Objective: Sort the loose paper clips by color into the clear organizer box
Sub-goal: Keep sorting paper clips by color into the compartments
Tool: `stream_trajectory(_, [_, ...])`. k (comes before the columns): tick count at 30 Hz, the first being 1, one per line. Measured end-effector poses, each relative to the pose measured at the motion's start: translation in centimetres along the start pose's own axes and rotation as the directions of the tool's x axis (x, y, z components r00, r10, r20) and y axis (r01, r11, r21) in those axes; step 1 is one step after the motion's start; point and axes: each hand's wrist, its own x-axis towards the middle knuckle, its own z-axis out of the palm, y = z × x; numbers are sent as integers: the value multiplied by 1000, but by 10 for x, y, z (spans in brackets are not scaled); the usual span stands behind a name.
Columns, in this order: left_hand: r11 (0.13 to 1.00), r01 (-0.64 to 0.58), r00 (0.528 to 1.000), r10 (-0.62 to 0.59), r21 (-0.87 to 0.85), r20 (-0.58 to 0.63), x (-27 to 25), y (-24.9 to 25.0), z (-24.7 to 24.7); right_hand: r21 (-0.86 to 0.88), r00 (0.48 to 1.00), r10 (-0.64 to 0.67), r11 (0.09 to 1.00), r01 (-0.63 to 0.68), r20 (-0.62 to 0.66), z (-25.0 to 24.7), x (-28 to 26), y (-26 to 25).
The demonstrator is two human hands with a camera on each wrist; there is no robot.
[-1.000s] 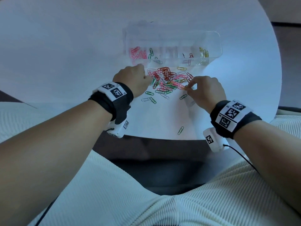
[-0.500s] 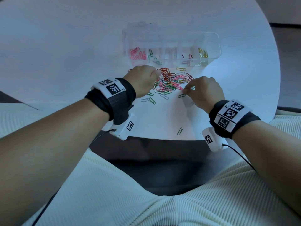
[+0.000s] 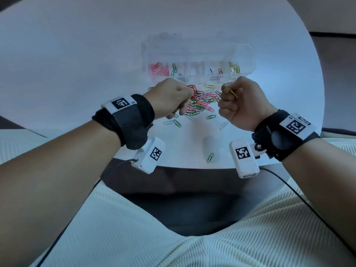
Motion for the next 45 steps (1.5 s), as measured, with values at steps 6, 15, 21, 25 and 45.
stream_trajectory(6, [883,-54,997,25,-466,-69,-17,27,0,167,994,-30,986,12,106,5,-13,-6])
stream_trajectory(15, [737,-135,990,81,-663,-112,-37,59,21,-527,967,-199,845,88,-158,-16,-44,-43])
stream_trajectory(21, [853,20,992,-80,-522,-93,-10,75,57,-710,863,-404,700,78,-303,-30,-42,-72])
stream_trajectory(25, [934,133,982,-78,332,-174,14,83,72,-692,876,-383,717,83,-292,-29,-30,-88])
stream_trajectory(45, [867,6,953,146,498,-266,103,128,80,-421,899,-337,885,200,-281,-44,-13,-87])
